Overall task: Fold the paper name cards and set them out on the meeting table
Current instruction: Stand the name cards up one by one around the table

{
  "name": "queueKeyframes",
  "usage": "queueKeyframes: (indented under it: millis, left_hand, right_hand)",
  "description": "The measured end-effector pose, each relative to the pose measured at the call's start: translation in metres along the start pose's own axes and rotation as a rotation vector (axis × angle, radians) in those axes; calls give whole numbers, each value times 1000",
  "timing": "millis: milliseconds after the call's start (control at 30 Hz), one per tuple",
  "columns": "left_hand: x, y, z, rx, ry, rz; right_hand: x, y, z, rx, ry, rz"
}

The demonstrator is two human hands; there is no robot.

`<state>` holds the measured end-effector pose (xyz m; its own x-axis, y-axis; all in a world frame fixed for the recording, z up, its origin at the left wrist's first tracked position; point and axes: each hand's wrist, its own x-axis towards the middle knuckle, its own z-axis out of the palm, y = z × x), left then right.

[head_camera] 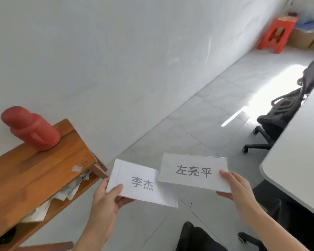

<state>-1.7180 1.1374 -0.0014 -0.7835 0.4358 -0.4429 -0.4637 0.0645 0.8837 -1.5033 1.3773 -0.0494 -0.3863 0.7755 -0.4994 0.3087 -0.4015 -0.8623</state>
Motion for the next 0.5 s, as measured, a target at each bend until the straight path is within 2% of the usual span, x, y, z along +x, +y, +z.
queueKeyframes:
  millis: [267, 500]
  left_hand:
    - [160, 47, 106, 38, -103, -37]
    - [279, 107, 194, 53, -142, -5]
  right_hand:
    - [147, -68, -8, 83, 133, -5]
    - [273, -167, -1, 130, 148, -56]
